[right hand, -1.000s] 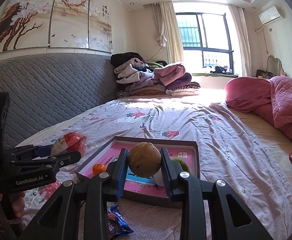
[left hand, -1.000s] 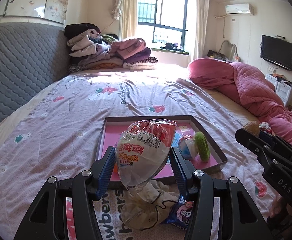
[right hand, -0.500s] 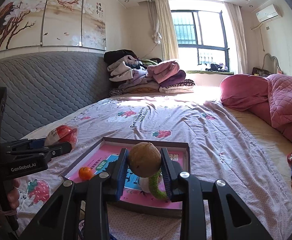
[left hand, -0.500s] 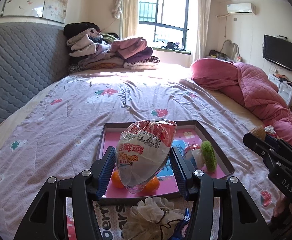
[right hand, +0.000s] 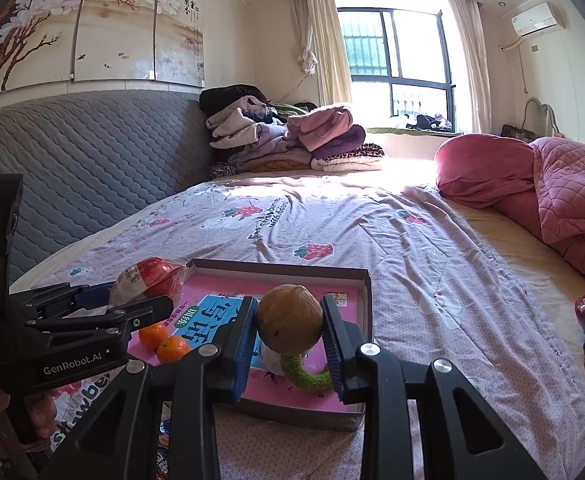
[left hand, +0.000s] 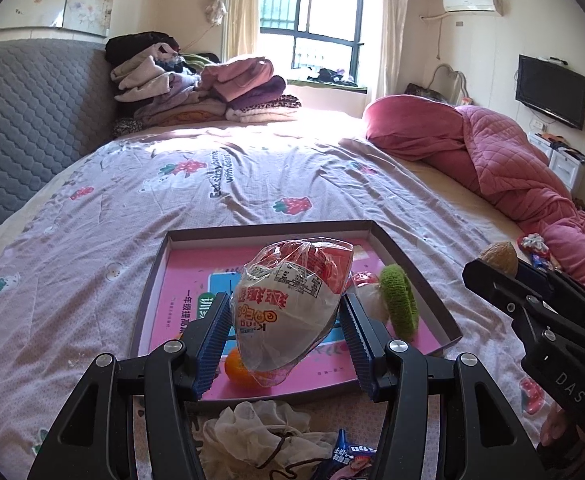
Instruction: Organize objects
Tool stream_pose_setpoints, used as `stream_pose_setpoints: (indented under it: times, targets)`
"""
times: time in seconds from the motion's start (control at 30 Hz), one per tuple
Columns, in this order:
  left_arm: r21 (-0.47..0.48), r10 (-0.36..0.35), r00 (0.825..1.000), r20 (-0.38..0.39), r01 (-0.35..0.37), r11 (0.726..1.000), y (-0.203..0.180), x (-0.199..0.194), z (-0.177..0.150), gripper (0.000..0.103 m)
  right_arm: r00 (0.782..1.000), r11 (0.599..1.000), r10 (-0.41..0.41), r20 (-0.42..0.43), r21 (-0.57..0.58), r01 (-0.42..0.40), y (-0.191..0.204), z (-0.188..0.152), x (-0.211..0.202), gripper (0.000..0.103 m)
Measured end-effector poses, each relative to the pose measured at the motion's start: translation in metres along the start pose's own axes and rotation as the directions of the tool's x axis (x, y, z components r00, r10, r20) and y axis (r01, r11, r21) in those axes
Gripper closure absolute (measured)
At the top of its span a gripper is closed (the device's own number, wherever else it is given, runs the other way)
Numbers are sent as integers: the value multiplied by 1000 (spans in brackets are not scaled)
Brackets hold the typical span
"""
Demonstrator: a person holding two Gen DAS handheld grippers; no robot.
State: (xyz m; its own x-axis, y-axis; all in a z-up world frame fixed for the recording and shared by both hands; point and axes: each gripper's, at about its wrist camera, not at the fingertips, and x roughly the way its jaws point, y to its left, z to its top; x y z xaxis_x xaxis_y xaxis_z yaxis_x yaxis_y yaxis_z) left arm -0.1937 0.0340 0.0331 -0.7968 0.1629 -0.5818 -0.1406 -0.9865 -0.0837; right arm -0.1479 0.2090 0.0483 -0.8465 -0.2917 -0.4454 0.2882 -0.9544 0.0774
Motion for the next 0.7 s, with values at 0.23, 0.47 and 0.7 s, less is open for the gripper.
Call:
stream_pose_setpoints:
  times: [0.23, 0.47, 0.7]
  targets:
    - [6, -12, 1000, -22, 12, 1000, -11, 12, -6, 46, 999, 1000, -7, -37, 5, 7, -2, -6, 10, 71]
    - [8, -11, 999, -39, 11, 1000, -13, 19, -11, 46, 998, 1000, -15, -57, 12, 15, -8, -8, 18, 71]
    - [12, -9, 998, -60, 10, 1000, -16, 27, -14, 46, 996, 1000, -26, -89, 9, 27, -13, -12, 29, 71]
